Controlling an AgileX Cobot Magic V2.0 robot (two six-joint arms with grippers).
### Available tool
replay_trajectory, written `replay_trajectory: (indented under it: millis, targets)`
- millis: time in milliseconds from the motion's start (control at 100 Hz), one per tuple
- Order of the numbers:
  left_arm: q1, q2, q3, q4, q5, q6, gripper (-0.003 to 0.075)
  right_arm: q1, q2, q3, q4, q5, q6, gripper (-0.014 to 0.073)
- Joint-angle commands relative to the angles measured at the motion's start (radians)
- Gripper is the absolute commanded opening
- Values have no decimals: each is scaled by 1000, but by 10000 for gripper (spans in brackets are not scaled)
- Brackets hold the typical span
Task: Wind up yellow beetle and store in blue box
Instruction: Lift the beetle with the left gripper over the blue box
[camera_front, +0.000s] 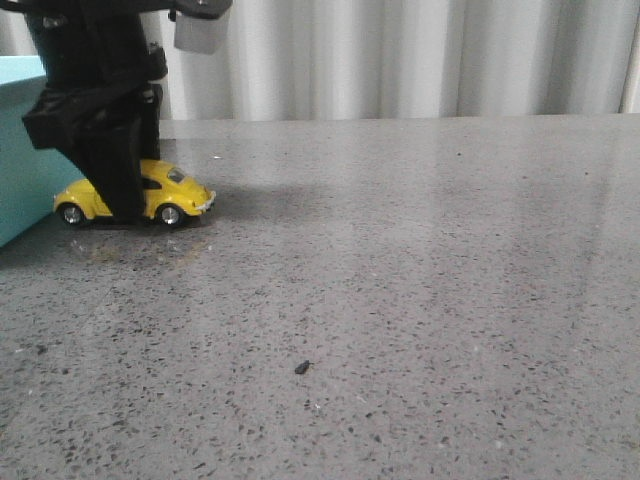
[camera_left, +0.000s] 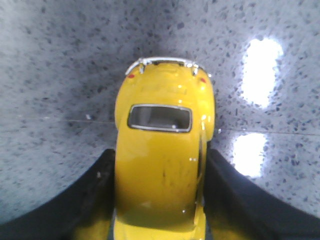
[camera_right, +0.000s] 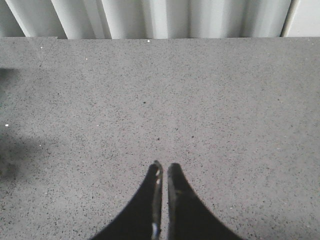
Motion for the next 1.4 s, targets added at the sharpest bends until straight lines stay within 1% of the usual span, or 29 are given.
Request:
replay_trajectory:
  millis: [0,150,210,250,340,470,600,730,820,940,1040,1150,1270,1390]
  targets:
    - [1,-55,-73,-30,21,-10,91,2,-8,-23,-2,-78,-13,-61]
    - [1,-55,-158,-89,40,-10,91,2,-8,-23,-2,-74,-13,-61]
    - [1,-55,-204,-94,69,-19,91,2,-8,-23,-2,-74,-13,-61]
    - [1,-55,-237,-94,92,-45,91,2,-8,-23,-2,-74,-13,-61]
    - [1,-55,-308,-94,92,-144,91,2,-8,-23,-2,-68,-13,-61]
    - [1,-57,-405,-84,92,-208,91,2,-8,-23,-2,-47,-13,-61]
    - [1,-71,-474,27,92,-324,91,2,-8,-23,-2,-47,-13,-61]
    - [1,-100,-486,174,92,-416,91,2,-8,-23,-2,-41,-13,-61]
    - [2,-116,-486,287,92,-525,91,2,-8,-23,-2,-41,-13,-61]
    - [6,-135,-486,368,92,-571,91,2,-8,-23,-2,-41,-13,-61]
    - [39,-148,-486,354,92,-599,91,2,-8,-23,-2,-41,-13,-61]
    - [106,-155,-484,318,92,-637,91,2,-8,-23,-2,-41,-13,-61]
    - [194,-155,-474,232,92,-683,91,2,-8,-23,-2,-41,-13,-61]
    - [278,-155,-443,144,92,-683,91,2,-8,-23,-2,-43,-13,-61]
